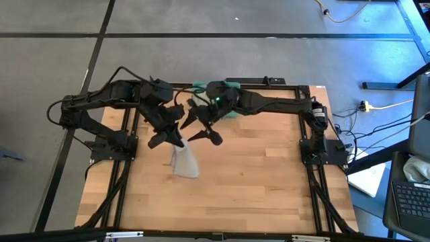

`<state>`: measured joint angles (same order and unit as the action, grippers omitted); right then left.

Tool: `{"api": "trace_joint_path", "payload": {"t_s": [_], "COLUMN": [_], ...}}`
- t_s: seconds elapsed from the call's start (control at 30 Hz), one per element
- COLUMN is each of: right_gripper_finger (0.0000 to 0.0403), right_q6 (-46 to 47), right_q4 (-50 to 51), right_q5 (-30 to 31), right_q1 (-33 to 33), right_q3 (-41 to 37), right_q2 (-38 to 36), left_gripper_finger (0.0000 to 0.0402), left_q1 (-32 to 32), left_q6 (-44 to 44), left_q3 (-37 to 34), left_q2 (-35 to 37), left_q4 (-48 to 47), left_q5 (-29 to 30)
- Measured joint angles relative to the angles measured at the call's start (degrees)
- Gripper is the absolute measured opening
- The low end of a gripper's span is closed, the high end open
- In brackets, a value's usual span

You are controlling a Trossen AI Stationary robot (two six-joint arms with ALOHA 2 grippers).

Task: Fold microfiber towels
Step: Put the folded gray towel into the bin

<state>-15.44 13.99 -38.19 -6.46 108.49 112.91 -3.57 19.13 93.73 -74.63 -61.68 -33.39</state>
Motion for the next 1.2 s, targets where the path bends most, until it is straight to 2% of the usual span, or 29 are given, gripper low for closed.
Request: {"api": "trace_joint_path", "payload": {"t_s": [0.17,0.4,0.5,0.7,0.93,1.03,1.2], "right_gripper_finger": [0.0245,0.0245,0.0245,0.0245,0.0244,0.0236,0.0200], "right_q6": [0.1,-0.3,-1.9,-7.3,-7.5,-7.4,-7.3], "right_q4": [-1.2,-4.8,-7.3,-7.5,-6.4,-4.5,1.1], "right_q5": [-0.9,-1.4,-3.9,-3.4,-3.1,-5.4,-5.4], "right_q1": [0.3,-0.7,-1.1,-0.6,0.0,0.1,0.8], "right_q3": [-0.1,0.0,0.0,0.0,0.0,0.0,0.0], "right_q2": [2.6,2.8,2.8,2.8,2.8,2.8,2.7], "left_gripper_finger": [0.0000,0.0000,0.0000,0.0000,0.0000,0.0000,0.0000], "left_q1": [0.0,0.8,0.8,-0.1,-2.6,-3.2,-4.1], "left_q6": [1.8,1.9,1.9,2.5,3.2,1.8,-0.9], "left_q3": [0.0,0.0,0.0,0.0,0.0,0.1,0.1], "left_q2": [0.0,0.0,0.0,0.0,-0.6,-1.0,-1.4], "left_q4": [4.3,4.8,4.8,5.8,6.1,6.4,7.5], "left_q5": [-0.2,-1.1,-3.0,-8.1,-16.1,-17.4,-17.4]}}
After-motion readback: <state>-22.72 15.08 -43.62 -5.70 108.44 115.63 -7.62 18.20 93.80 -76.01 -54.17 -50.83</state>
